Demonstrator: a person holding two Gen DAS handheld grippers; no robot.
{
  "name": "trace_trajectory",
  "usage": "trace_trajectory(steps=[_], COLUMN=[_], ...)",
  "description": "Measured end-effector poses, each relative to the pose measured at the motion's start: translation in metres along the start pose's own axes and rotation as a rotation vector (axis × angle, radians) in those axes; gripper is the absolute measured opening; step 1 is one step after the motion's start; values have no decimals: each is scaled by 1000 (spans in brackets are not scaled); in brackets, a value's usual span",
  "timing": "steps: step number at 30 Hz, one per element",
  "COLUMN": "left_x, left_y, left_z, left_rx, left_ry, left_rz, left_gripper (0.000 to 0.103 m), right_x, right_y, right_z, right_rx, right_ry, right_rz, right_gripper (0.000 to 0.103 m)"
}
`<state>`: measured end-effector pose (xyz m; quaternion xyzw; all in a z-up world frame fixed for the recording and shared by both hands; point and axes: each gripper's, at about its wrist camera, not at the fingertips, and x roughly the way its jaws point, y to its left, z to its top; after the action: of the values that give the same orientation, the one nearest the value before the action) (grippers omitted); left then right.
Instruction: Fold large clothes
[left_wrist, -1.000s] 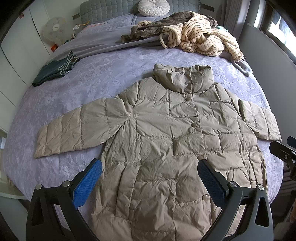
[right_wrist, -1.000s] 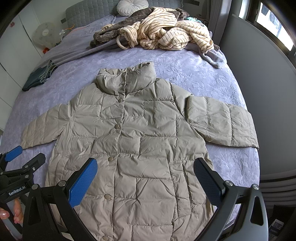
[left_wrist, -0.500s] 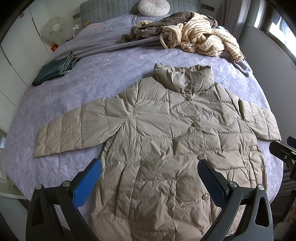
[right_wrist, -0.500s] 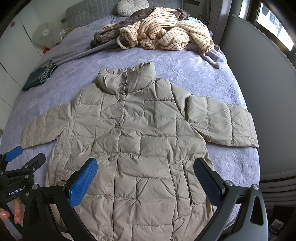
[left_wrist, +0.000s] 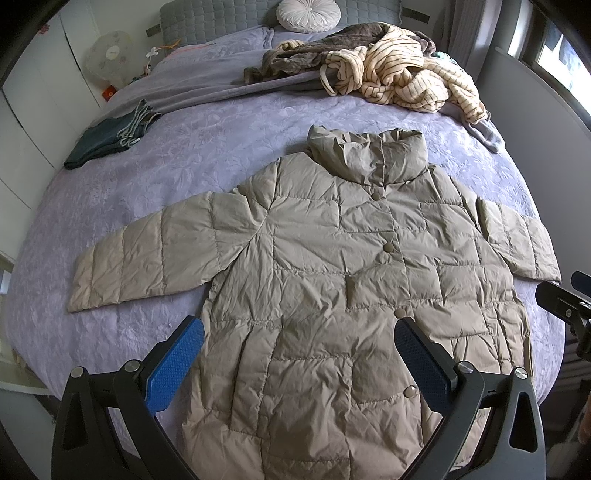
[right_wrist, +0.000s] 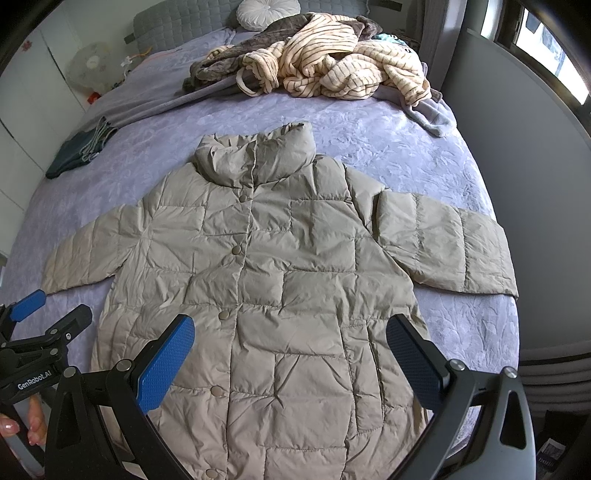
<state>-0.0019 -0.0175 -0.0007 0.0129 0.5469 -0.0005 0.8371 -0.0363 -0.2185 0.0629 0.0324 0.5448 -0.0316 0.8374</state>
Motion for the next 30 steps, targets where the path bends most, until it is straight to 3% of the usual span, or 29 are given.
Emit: trace_trajectory(steps=[16, 23, 30], left_x=[11, 39, 88], left_y=[4, 46, 124], left_z=[-6, -14, -23], left_rx=[-26, -119, -318], left_ry=[32, 80, 100], left_rz=[-17, -89, -172], left_gripper=[103, 103, 103], right_x=[8, 30, 57], right_y=[4, 19, 36], right_z=[-1, -4, -5], right_rx=[2, -4, 42], right_ry=[27, 76, 131], right_rz=[2, 30, 78], right_gripper=[103, 103, 103])
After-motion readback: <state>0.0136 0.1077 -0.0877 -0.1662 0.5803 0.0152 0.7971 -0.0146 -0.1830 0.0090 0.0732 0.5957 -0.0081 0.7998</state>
